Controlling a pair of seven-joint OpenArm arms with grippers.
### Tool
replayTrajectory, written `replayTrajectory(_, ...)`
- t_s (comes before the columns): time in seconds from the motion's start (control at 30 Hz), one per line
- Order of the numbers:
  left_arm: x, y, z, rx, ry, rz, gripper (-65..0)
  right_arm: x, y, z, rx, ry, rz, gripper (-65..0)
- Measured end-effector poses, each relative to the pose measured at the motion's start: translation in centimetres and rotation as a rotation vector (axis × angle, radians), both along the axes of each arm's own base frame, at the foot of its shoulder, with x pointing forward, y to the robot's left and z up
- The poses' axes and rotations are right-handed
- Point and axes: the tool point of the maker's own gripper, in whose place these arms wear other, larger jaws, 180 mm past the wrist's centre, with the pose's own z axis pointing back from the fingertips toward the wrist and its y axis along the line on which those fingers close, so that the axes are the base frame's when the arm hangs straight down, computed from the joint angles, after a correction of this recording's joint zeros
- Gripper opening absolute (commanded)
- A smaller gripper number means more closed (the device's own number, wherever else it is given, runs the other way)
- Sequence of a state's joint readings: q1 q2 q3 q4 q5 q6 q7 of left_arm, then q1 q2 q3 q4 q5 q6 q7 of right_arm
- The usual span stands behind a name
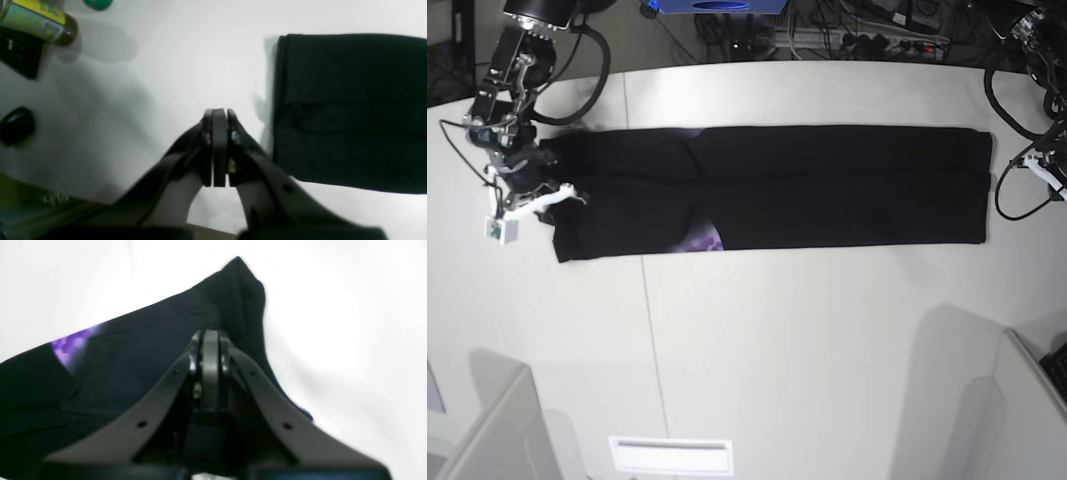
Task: Fold the T-shirt properly
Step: 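Grasp the strip ends with both grippers and pull it straight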
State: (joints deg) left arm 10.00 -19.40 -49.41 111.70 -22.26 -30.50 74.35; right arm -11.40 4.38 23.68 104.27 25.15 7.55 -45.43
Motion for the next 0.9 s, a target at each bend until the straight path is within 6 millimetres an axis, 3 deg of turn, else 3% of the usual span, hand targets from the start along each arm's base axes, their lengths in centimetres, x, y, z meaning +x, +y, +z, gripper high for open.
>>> replayTrajectory(0.17,-0.8,0.1,-0.5,0.003,0.029,-0.001,-65.0,-0.6,1.5,-0.8,0.046,0.016,-0.005,-65.0)
replayTrajectory(0.3,-0.8,0.5,-0.2,0.019,0.032,-0.001,-65.0,-0.6,1.6,-0.8,0.049,0.013,-0.007,-65.0)
replayTrajectory(0.37,-0.6,0.3,-0.2,0.01,0.023,-0.003,-54.6,-0.5,1.5,-0.8,0.047,0.011,-0.007,-65.0)
replayTrajectory(0.47,-0.3,0.3,0.0,0.013,0.017,-0.008,-28.6,-0.5,1.5,-0.8,0.048,0.011,-0.008,-65.0)
replayTrajectory(0.6,0.6,0.2,0.5,0.011,-0.012,-0.011,-3.3,-0.5,1.5,-0.8,0.047,0.012,-0.008,-65.0)
replayTrajectory(0.63,0.8,0.1,0.7,0.008,-0.023,-0.014,-0.2,-0.5,1.5,-0.8,0.048,0.012,-0.008,-65.0)
replayTrajectory(0.9,0.3,0.3,0.4,0.01,-0.007,-0.006,0.0,-0.5,1.4,-0.8,0.045,0.012,-0.007,-65.0)
